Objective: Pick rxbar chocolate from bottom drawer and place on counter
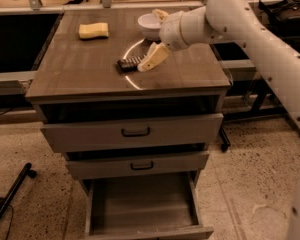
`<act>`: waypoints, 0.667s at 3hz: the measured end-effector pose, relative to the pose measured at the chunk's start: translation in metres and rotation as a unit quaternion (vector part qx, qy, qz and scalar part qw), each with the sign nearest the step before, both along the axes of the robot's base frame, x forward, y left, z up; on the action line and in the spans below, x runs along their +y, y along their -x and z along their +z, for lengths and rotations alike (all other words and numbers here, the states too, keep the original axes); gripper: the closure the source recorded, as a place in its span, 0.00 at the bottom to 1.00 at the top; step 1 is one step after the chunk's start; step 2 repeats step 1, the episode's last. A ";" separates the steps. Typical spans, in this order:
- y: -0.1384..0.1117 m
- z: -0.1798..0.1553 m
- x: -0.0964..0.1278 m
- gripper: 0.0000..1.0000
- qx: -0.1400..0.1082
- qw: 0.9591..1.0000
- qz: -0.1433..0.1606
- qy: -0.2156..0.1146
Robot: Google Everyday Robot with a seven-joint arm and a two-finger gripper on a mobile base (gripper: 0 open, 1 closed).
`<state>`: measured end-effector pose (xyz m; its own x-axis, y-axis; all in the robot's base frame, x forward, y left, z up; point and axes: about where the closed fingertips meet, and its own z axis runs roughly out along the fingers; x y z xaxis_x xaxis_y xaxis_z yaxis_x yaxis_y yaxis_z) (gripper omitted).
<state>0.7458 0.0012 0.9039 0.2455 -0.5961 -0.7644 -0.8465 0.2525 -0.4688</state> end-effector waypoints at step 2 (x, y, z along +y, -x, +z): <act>0.001 0.015 -0.041 0.00 -0.023 0.999 -0.036 -0.010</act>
Offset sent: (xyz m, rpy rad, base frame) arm 0.0000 0.0000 0.0000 0.0000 0.0000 0.0000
